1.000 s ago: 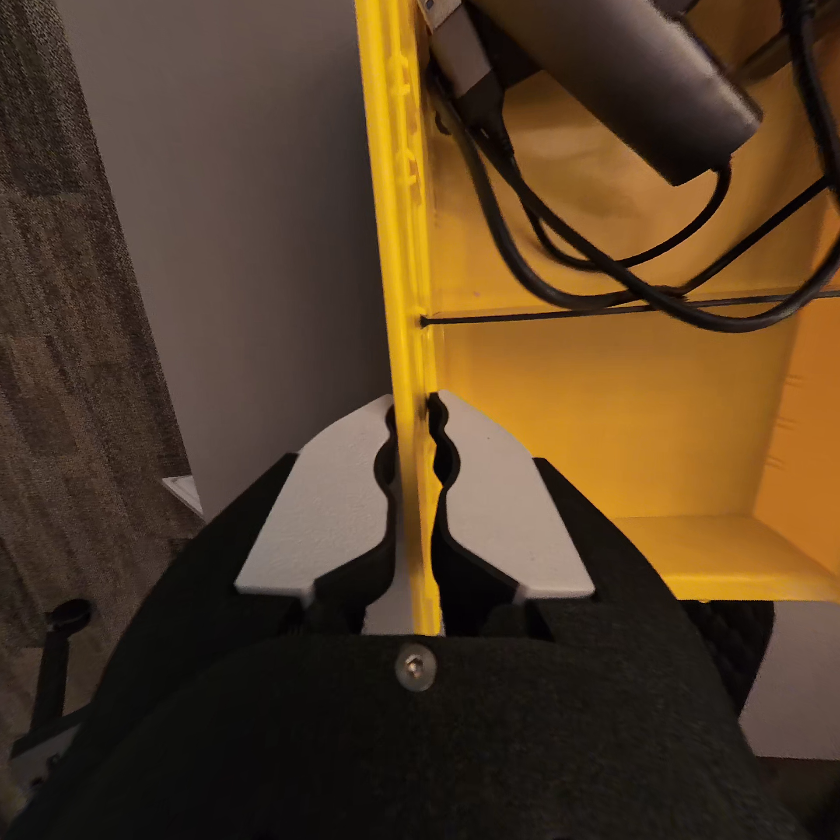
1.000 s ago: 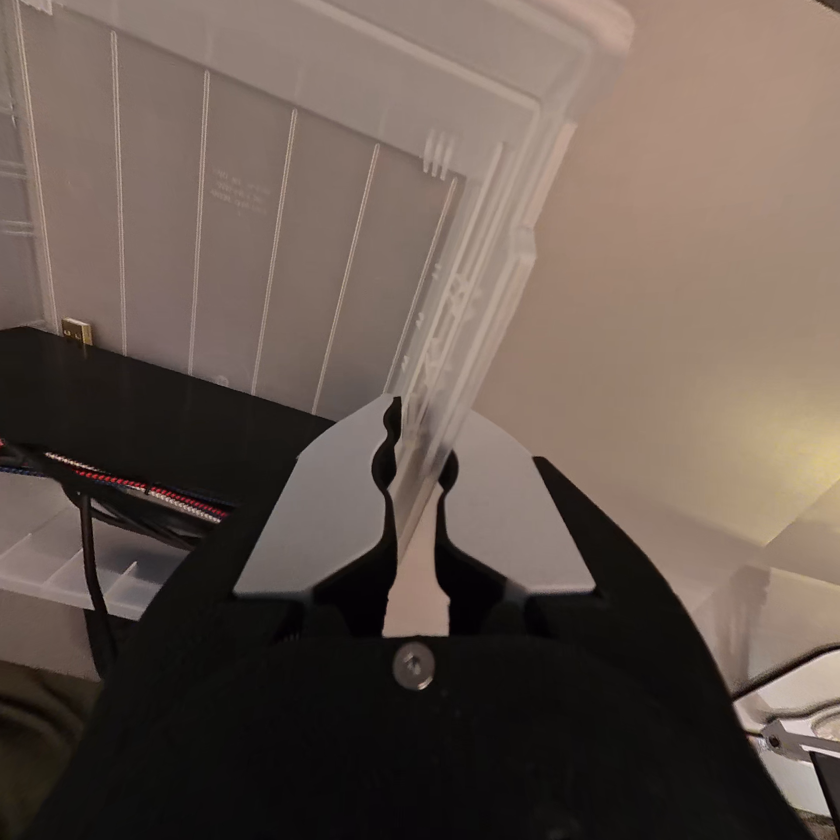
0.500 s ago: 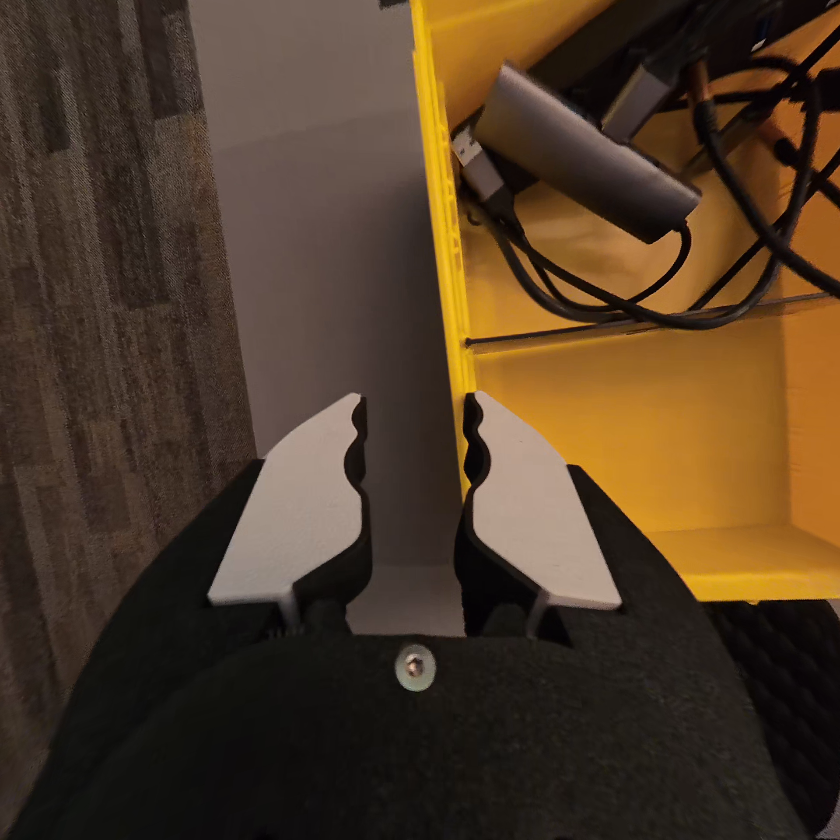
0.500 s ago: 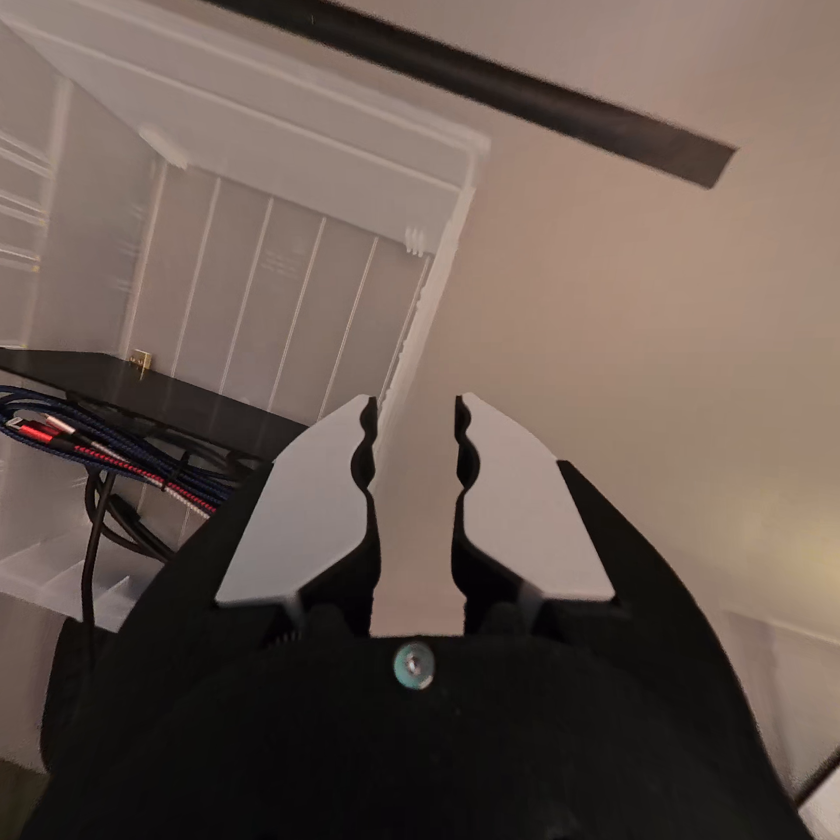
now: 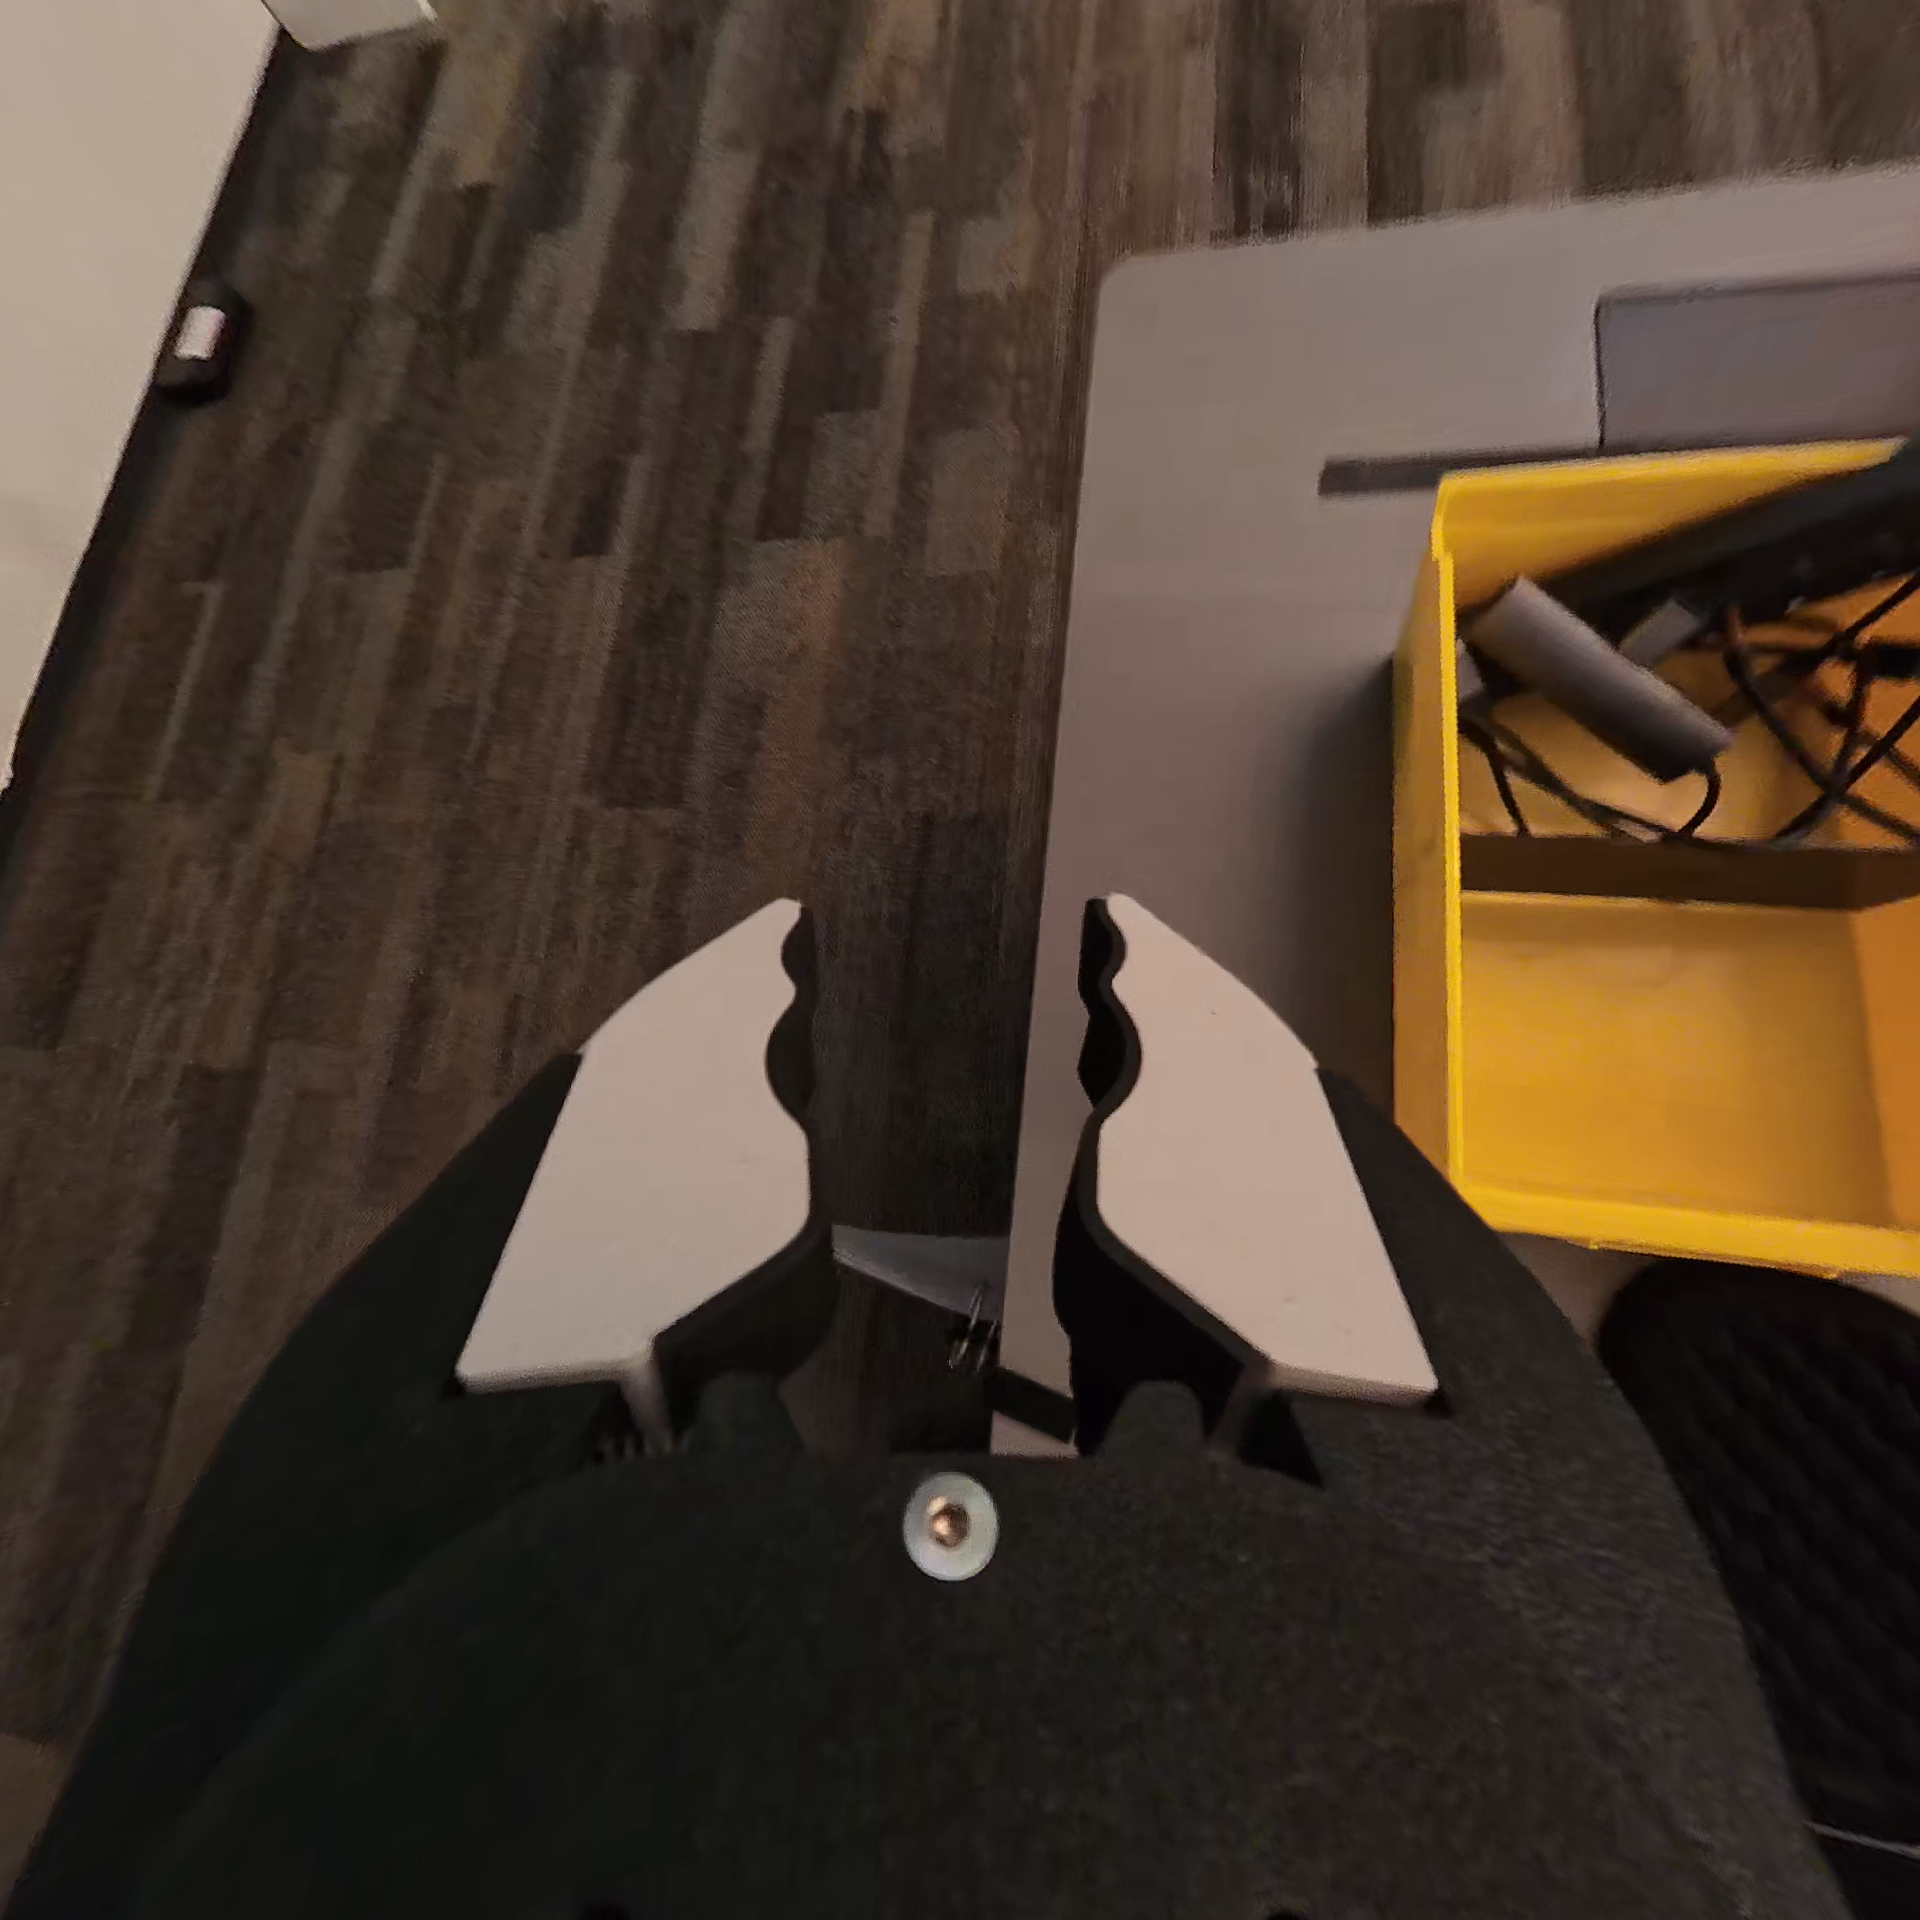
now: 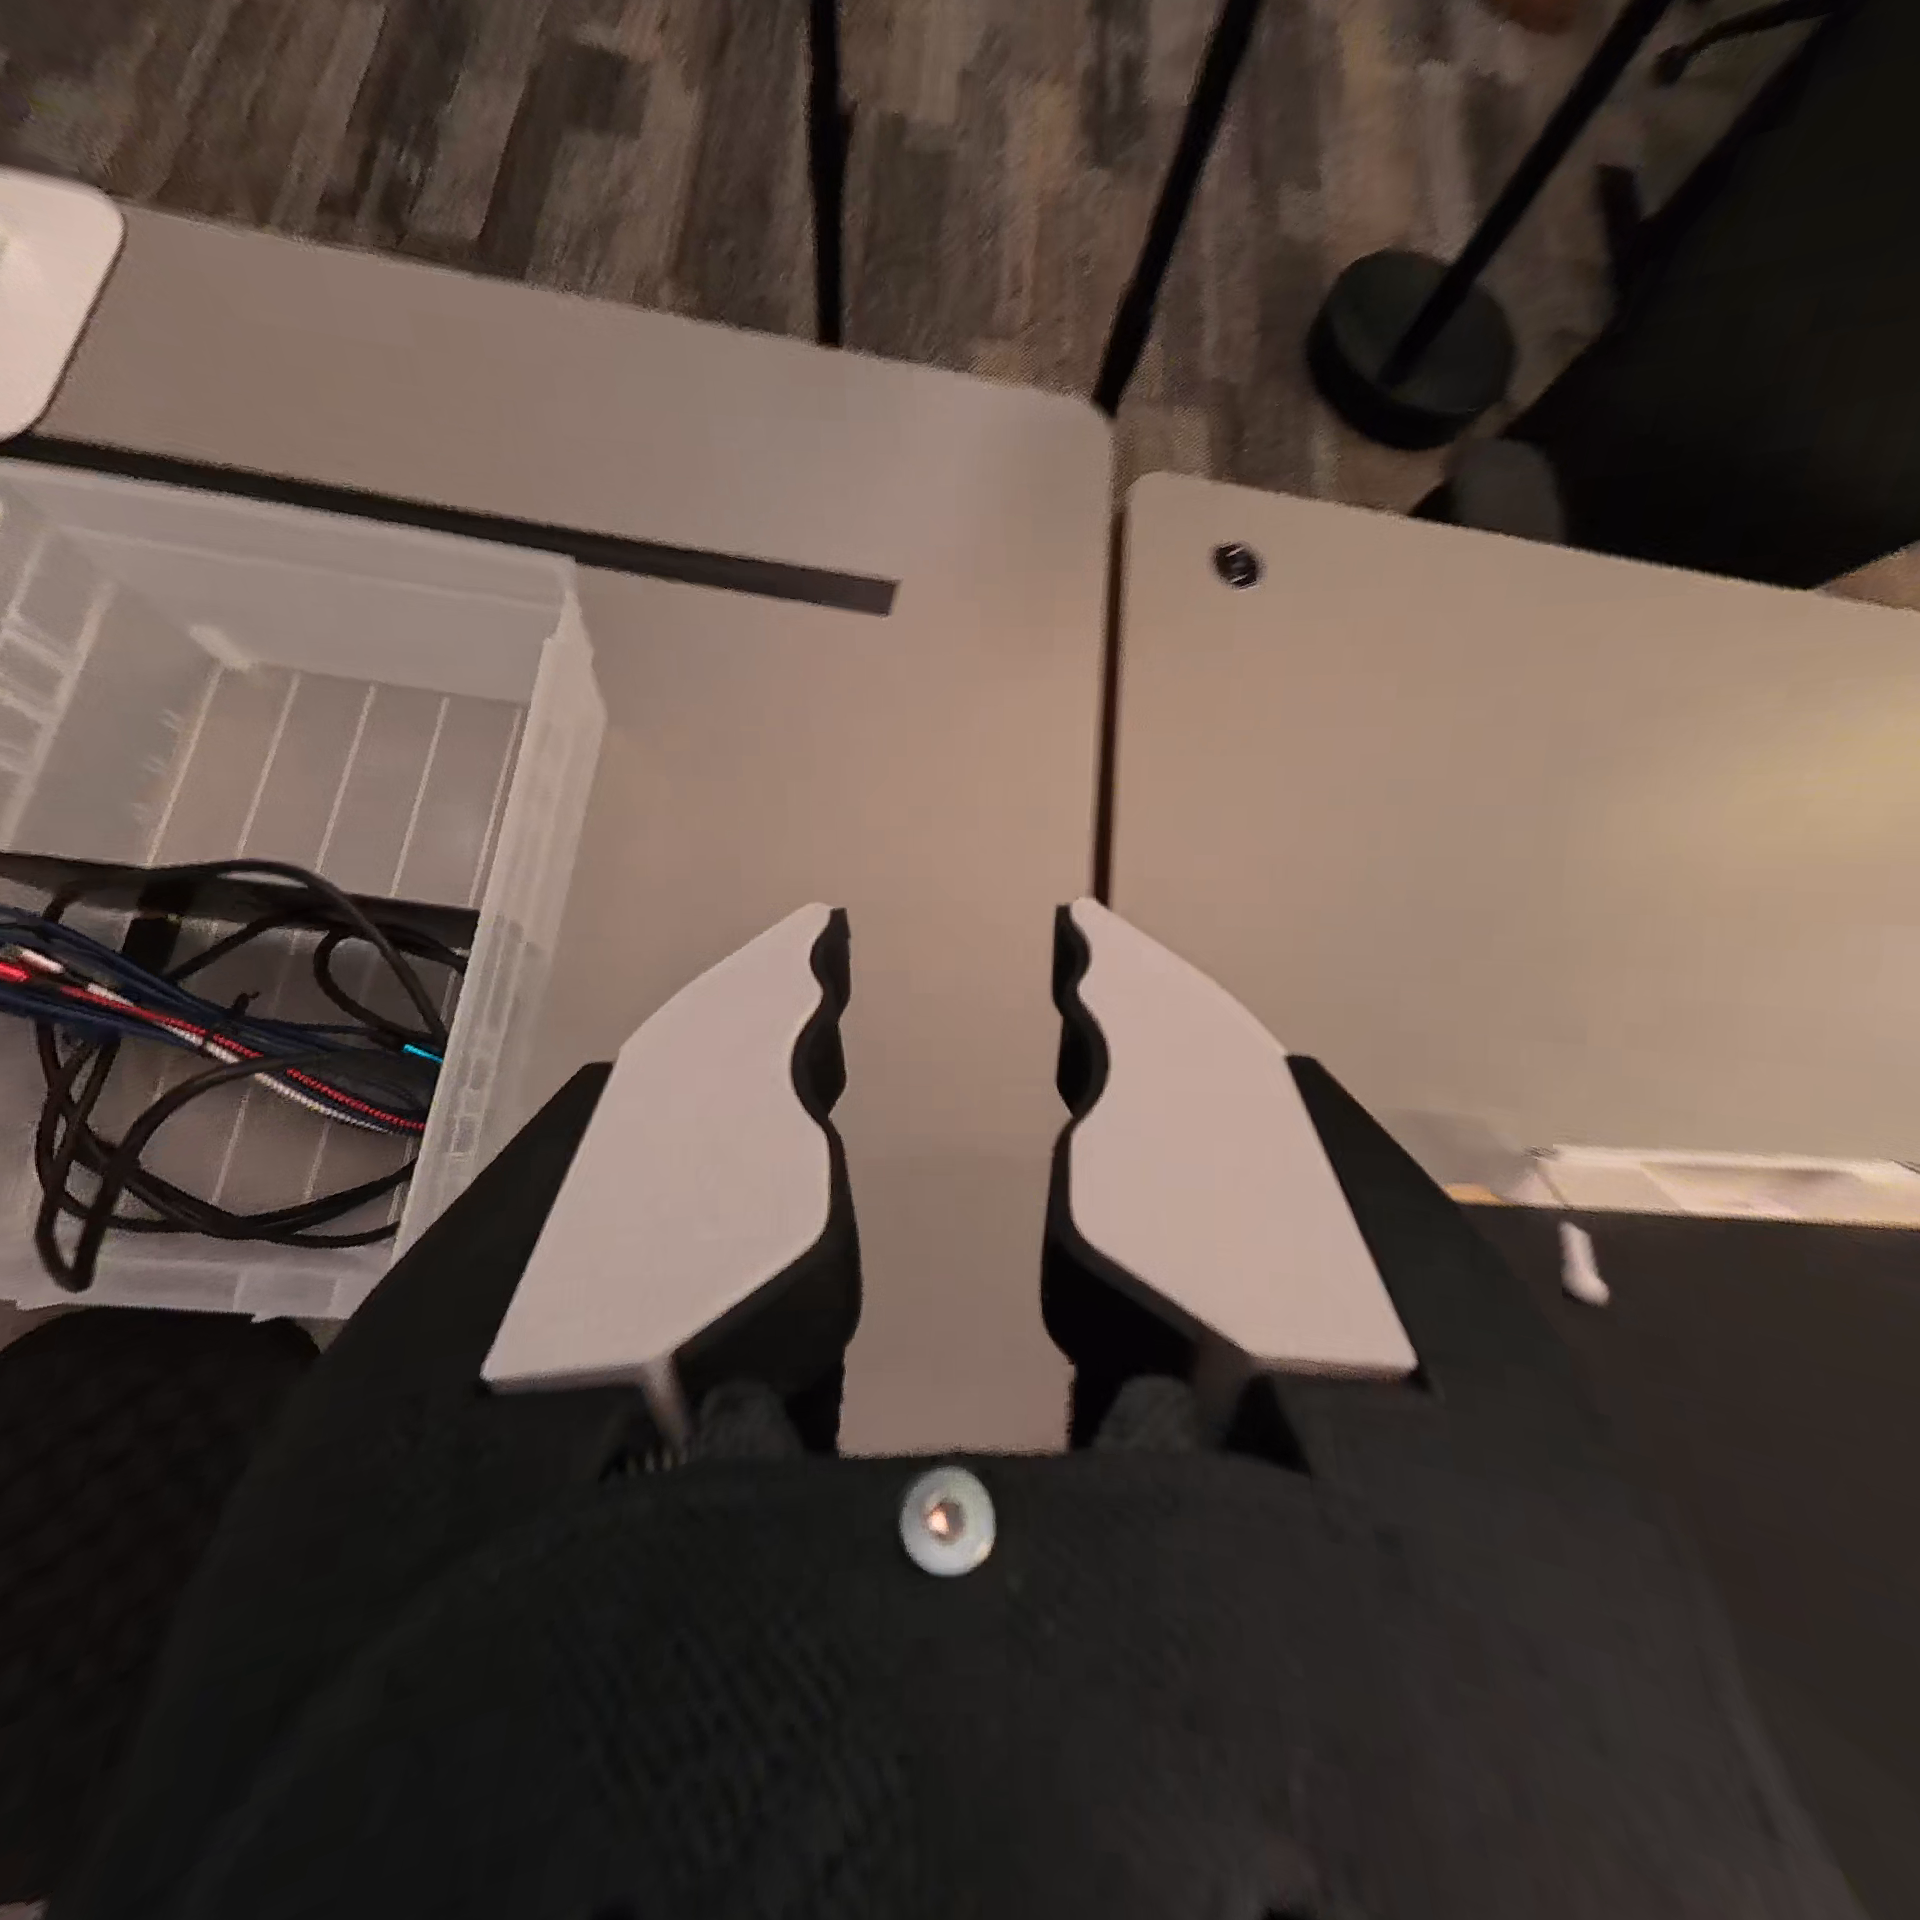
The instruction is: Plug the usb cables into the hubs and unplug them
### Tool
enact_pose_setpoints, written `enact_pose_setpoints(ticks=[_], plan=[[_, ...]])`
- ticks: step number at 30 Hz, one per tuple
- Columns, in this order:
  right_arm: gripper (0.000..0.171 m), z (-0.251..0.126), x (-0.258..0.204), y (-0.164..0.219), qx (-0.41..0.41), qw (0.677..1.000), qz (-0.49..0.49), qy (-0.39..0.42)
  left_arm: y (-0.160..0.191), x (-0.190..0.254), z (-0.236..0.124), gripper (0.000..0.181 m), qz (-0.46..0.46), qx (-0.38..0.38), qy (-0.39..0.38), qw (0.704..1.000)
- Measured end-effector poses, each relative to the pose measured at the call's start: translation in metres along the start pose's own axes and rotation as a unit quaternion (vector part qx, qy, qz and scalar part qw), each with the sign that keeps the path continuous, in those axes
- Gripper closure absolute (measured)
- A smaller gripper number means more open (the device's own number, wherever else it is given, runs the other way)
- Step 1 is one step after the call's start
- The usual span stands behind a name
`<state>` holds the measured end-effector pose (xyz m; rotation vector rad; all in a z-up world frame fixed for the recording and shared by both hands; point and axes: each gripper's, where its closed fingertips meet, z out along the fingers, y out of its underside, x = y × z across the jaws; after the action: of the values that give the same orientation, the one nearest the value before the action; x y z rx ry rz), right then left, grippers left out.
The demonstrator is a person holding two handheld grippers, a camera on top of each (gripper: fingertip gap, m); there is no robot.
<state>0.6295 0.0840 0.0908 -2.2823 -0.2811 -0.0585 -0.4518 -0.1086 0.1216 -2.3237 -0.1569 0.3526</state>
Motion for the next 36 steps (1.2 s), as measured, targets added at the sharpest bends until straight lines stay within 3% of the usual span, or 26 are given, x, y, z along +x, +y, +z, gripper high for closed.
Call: enact_pose_setpoints(ticks=[5,11,16,21,26,29,32,36], plan=[[0.127,-0.079,0.034,-0.034,0.049,0.996,0.008,0.075,-0.049,-0.035,-0.077,0.130,-0.027,0.090,-0.019,0.995],[0.113,-0.169,0.024,-0.105,0.166,0.981,0.007,0.103,-0.111,-0.042,-0.167,0.115,-0.033,0.183,-0.036,0.982],[0.106,-0.223,-0.026,-0.164,0.265,0.960,-0.014,0.090,-0.171,0.002,-0.232,0.107,-0.028,0.299,-0.012,0.954],[0.091,-0.263,-0.104,-0.216,0.380,0.922,-0.038,0.059,-0.212,0.099,-0.266,0.099,0.015,0.367,0.055,0.929],[0.081,-0.279,-0.210,-0.251,0.435,0.900,-0.029,-0.016,-0.234,0.218,-0.273,0.090,0.050,0.401,0.101,0.909],[0.079,-0.273,-0.283,-0.262,0.454,0.887,-0.034,-0.072,-0.233,0.289,-0.254,0.085,0.078,0.391,0.099,0.912],[0.072,-0.237,-0.345,-0.255,0.438,0.895,-0.057,-0.071,-0.222,0.354,-0.221,0.082,0.090,0.373,0.112,0.917],[0.068,-0.156,-0.412,-0.217,0.421,0.902,-0.087,-0.035,-0.193,0.421,-0.154,0.080,0.073,0.348,0.133,0.925]])
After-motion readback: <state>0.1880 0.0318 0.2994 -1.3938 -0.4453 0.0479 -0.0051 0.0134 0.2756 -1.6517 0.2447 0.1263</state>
